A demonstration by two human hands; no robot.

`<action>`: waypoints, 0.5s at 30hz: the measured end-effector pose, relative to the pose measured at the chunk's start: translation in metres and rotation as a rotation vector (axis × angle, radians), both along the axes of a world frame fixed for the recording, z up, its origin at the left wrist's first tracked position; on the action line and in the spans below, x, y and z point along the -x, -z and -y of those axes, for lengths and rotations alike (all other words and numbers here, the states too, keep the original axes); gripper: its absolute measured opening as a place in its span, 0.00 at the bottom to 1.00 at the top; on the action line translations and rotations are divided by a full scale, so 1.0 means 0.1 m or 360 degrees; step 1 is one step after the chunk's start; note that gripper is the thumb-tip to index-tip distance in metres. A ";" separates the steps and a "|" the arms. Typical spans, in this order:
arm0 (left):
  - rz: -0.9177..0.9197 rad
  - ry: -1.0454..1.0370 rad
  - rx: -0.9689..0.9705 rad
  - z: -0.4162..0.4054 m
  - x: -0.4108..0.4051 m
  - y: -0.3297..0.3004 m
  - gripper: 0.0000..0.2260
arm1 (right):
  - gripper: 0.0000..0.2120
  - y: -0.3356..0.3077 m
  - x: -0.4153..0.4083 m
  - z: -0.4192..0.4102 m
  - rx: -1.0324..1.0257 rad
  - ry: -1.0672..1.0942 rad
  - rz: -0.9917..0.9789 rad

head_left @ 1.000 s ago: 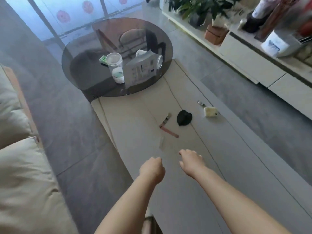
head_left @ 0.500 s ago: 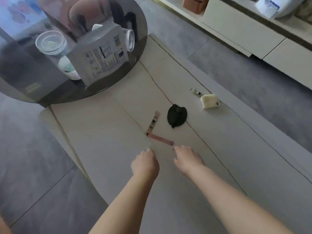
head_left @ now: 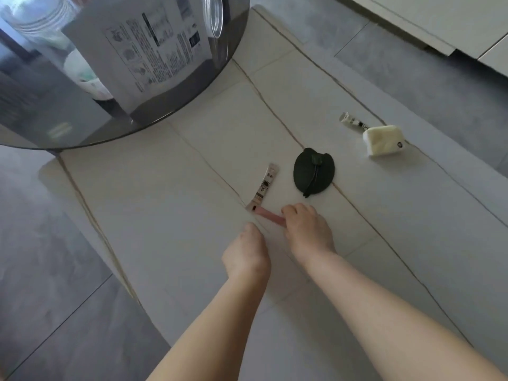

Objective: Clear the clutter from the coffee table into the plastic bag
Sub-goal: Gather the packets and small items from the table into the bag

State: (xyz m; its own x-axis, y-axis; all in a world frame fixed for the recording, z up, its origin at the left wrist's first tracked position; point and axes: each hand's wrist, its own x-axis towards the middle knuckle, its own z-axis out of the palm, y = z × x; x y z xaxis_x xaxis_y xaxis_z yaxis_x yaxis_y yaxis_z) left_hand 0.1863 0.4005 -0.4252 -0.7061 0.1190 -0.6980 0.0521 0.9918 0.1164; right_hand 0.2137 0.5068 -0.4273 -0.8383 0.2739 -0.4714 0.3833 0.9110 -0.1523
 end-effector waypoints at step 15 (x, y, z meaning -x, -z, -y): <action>-0.0359 -0.0140 -0.0277 -0.49 0.56 -0.17 0.13 | 0.14 -0.37 0.21 -0.67 0.0024 0.0542 0.0034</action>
State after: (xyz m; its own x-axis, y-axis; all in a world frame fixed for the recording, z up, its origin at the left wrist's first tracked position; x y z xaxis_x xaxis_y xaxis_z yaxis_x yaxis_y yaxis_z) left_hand 0.1306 0.4498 -0.4078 -0.8539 0.1545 -0.4970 0.0105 0.9598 0.2803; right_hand 0.1925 0.5741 -0.3906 -0.6896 0.5295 -0.4941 0.6686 0.7276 -0.1534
